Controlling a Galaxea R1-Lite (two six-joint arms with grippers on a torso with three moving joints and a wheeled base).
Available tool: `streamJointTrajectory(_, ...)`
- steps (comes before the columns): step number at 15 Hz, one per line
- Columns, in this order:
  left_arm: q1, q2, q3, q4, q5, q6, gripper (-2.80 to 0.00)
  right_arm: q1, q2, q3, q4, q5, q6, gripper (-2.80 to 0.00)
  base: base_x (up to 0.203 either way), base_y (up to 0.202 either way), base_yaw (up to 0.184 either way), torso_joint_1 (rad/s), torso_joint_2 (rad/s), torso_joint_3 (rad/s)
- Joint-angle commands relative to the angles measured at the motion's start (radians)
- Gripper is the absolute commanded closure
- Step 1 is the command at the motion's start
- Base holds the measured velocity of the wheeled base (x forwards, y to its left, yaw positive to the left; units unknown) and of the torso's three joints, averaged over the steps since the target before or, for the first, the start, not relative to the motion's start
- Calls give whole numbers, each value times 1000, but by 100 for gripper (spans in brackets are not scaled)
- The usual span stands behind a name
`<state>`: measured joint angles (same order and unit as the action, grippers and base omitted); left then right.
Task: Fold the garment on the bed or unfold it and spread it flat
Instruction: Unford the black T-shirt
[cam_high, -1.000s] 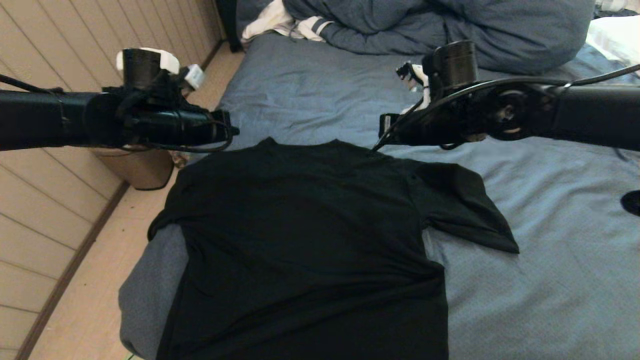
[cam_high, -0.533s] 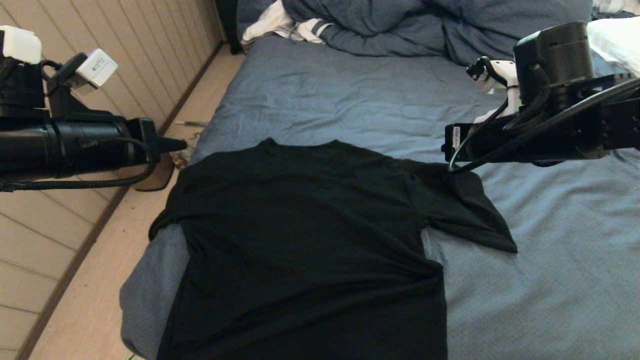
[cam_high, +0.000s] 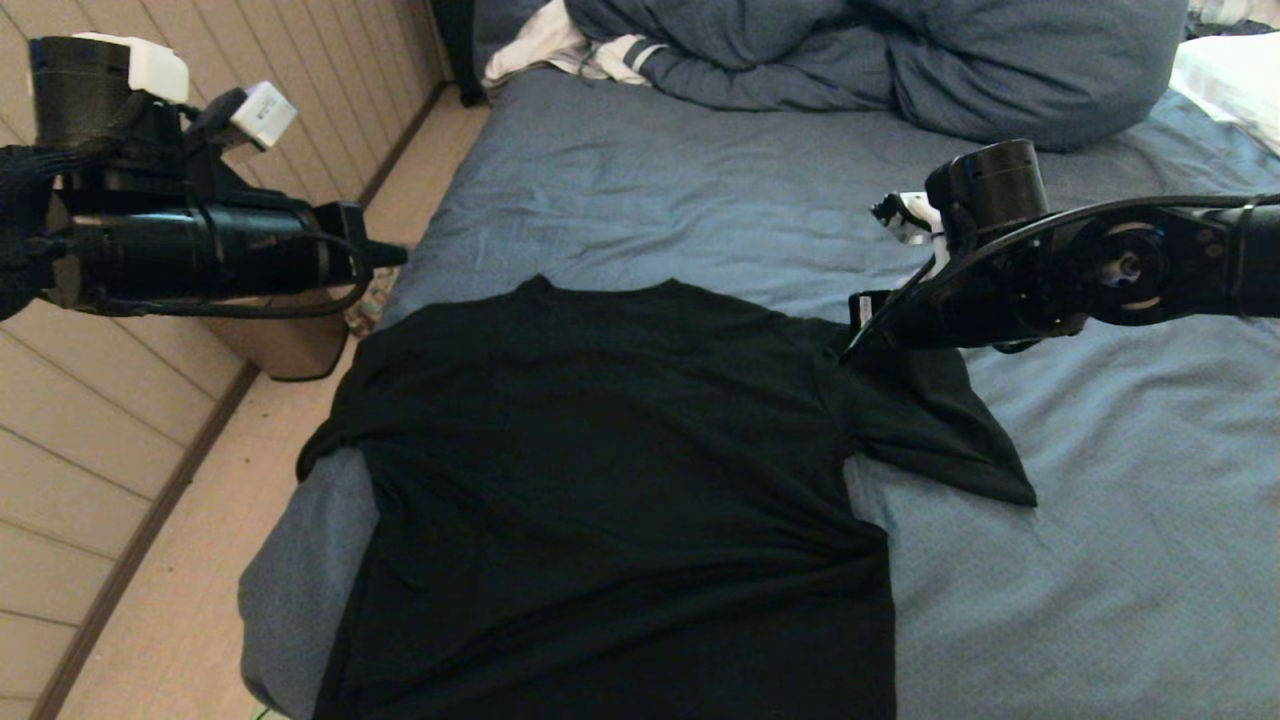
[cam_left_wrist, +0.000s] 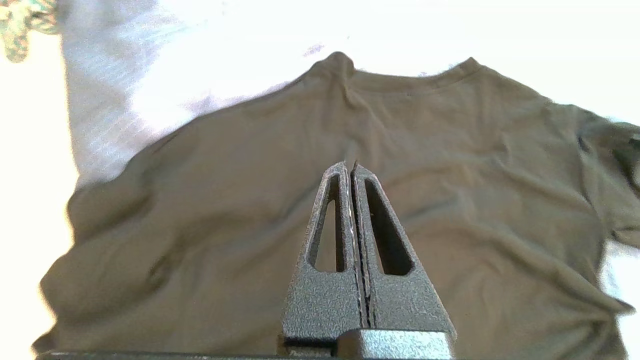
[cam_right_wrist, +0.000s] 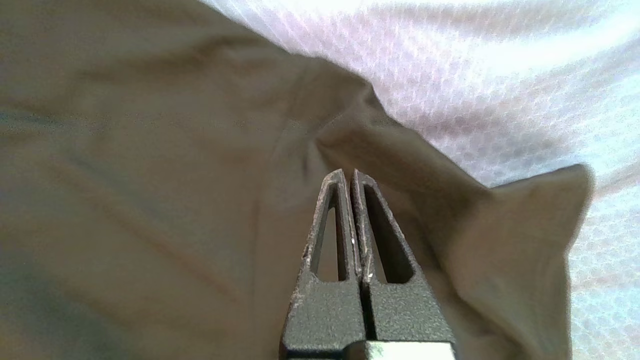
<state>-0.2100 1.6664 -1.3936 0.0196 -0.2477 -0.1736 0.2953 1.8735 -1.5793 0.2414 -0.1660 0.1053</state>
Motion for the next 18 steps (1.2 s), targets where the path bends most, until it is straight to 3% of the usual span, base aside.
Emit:
streamJointTrajectory(1, -7, 131, -68, -1, -4, -1, 0, 3, 50, 0, 3, -4, -2, 0, 0, 0, 0, 0, 0, 0)
streamJointTrajectory(8, -22, 255, -181, -15, -13, -1, 0, -59, 164, -89, 1, -3, -28, 0, 0, 0, 0, 0, 0, 0)
streamJointTrajectory(13, -23, 280, -204, -15, -10, -3, 0, -113, 278, -226, 0, -11, -40, 0, 0, 0, 0, 0, 0, 0)
streamJointTrajectory(18, -23, 283, -226, -12, -5, -1, 0, -176, 297, -368, -1, -75, -35, 0, 0, 0, 0, 0, 0, 0)
